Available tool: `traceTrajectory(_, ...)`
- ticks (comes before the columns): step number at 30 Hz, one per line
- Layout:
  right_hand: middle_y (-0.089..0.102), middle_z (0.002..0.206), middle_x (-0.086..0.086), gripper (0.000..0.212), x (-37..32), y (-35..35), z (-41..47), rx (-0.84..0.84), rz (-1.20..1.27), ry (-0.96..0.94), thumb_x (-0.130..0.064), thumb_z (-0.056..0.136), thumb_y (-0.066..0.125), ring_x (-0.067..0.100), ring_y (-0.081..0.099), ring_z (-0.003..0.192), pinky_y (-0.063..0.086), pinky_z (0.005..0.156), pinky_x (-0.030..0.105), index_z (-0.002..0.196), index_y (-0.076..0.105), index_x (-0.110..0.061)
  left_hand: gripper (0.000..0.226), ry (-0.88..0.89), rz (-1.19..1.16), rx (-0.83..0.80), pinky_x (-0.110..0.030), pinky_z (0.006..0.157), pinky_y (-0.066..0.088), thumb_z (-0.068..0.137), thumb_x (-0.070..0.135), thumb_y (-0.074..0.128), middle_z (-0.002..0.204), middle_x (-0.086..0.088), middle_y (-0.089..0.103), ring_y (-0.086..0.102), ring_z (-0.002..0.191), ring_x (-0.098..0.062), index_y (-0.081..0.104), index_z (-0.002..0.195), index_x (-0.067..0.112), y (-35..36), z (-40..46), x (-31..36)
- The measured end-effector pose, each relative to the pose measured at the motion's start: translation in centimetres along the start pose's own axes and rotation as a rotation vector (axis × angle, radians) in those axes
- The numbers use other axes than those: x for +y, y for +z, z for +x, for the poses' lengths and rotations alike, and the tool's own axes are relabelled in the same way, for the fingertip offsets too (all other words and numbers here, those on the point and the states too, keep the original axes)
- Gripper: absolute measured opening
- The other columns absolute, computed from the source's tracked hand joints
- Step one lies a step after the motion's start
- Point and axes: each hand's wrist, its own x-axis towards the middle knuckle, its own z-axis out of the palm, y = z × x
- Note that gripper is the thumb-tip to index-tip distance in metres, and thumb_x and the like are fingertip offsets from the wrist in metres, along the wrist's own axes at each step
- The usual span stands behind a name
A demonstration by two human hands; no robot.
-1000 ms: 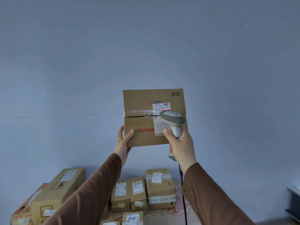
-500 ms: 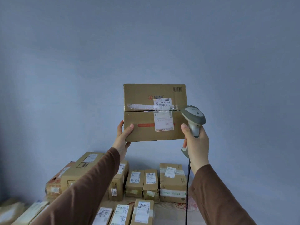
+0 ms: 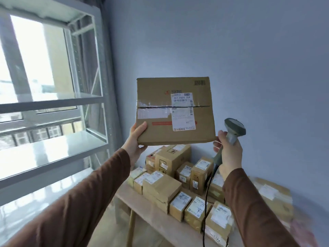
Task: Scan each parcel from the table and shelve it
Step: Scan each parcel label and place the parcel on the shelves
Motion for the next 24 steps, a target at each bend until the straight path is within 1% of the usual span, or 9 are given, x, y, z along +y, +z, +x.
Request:
traceTrajectory(3, 0.071, 0.115, -0.002, 0.016, 2.1, 5.9, -2.6, -0.094, 0.043, 0.093, -0.038, 0.097, 0.070, 0.019, 0.069, 0.107, 0.057, 0.097, 0.034, 0.111, 0.063, -0.033, 0.062, 0.019, 0.026, 0.101, -0.037, 0.091, 0.046, 0.086, 0.052, 0.073, 0.109, -0.001, 0.067, 0.059, 0.097, -0.015, 0.056, 0.139, 0.027, -5.1, -3.1, 3.5)
traceTrajectory(6, 0.073, 0.121, -0.001, 0.021, 3.5, 12.1, -6.0, -0.171, 0.082, 0.193, -0.044, 0.096, 0.068, 0.021, 0.070, 0.110, 0.055, 0.100, 0.035, 0.114, 0.064, -0.034, 0.062, 0.041, 0.052, 0.197, -0.037, 0.094, 0.049, 0.091, 0.051, 0.069, 0.111, -0.003, 0.068, 0.060, 0.100, -0.018, 0.054, 0.145, 0.023, -10.5, -6.4, 7.3)
traceTrajectory(9, 0.073, 0.123, 0.000, 0.025, 4.7, 18.5, -10.5, -0.286, 0.093, 0.230, -0.046, 0.097, 0.066, 0.024, 0.068, 0.116, 0.052, 0.106, 0.045, 0.118, 0.063, -0.033, 0.064, 0.058, 0.048, 0.289, -0.035, 0.088, 0.053, 0.092, 0.053, 0.069, 0.115, -0.005, 0.067, 0.062, 0.101, -0.019, 0.052, 0.146, 0.022, -16.8, -10.3, 11.6)
traceTrajectory(11, 0.072, 0.123, 0.000, 0.029, 5.4, 23.1, -14.1, -0.371, 0.108, 0.236, -0.045, 0.098, 0.065, 0.026, 0.067, 0.119, 0.049, 0.110, 0.049, 0.122, 0.063, -0.031, 0.065, 0.083, 0.046, 0.343, -0.035, 0.089, 0.052, 0.091, 0.055, 0.068, 0.115, -0.003, 0.067, 0.061, 0.100, -0.019, 0.053, 0.146, 0.023, -21.4, -13.1, 14.6)
traceTrajectory(13, 0.073, 0.121, 0.002, 0.020, 5.8, 27.7, -17.8, -0.446, 0.127, 0.234, -0.043, 0.098, 0.065, 0.029, 0.067, 0.120, 0.048, 0.110, 0.049, 0.116, 0.063, -0.032, 0.061, 0.107, 0.051, 0.376, -0.037, 0.092, 0.049, 0.090, 0.057, 0.068, 0.110, 0.001, 0.069, 0.060, 0.099, -0.018, 0.058, 0.142, 0.026, -26.0, -15.7, 17.6)
traceTrajectory(15, 0.073, 0.125, 0.008, 0.015, 6.2, 32.6, -21.9, -0.502, 0.154, 0.248, -0.042, 0.098, 0.066, 0.032, 0.067, 0.118, 0.052, 0.106, 0.048, 0.108, 0.064, -0.032, 0.049, 0.142, 0.054, 0.402, -0.035, 0.087, 0.048, 0.091, 0.057, 0.067, 0.103, 0.005, 0.070, 0.059, 0.092, -0.016, 0.065, 0.131, 0.030, -30.8, -18.7, 20.6)
traceTrajectory(18, 0.075, 0.114, 0.003, 0.022, 7.0, 39.4, -28.0, -0.597, 0.177, 0.240, -0.048, 0.094, 0.070, 0.024, 0.072, 0.101, 0.059, 0.084, 0.038, 0.107, 0.065, -0.031, 0.029, 0.209, 0.050, 0.465, -0.031, 0.078, 0.044, 0.093, 0.052, 0.066, 0.095, 0.009, 0.071, 0.057, 0.085, -0.013, 0.070, 0.115, 0.034, -37.8, -23.0, 24.7)
traceTrajectory(21, 0.075, 0.106, 0.000, 0.020, 8.1, 45.9, -33.1, -0.677, 0.206, 0.265, -0.046, 0.094, 0.072, 0.023, 0.070, 0.097, 0.055, 0.089, 0.049, 0.106, 0.065, -0.031, 0.019, 0.264, 0.069, 0.547, -0.033, 0.079, 0.045, 0.093, 0.047, 0.067, 0.096, 0.010, 0.073, 0.059, 0.092, -0.017, 0.071, 0.106, 0.035, -43.8, -26.7, 28.6)
traceTrajectory(24, 0.077, 0.104, -0.002, 0.012, 9.4, 52.1, -37.3, -0.722, 0.250, 0.296, -0.039, 0.095, 0.073, 0.022, 0.071, 0.097, 0.052, 0.097, 0.054, 0.102, 0.067, -0.032, 0.020, 0.298, 0.113, 0.620, -0.032, 0.075, 0.045, 0.095, 0.045, 0.064, 0.103, 0.008, 0.070, 0.059, 0.094, -0.018, 0.067, 0.112, 0.035, -49.0, -29.5, 31.9)
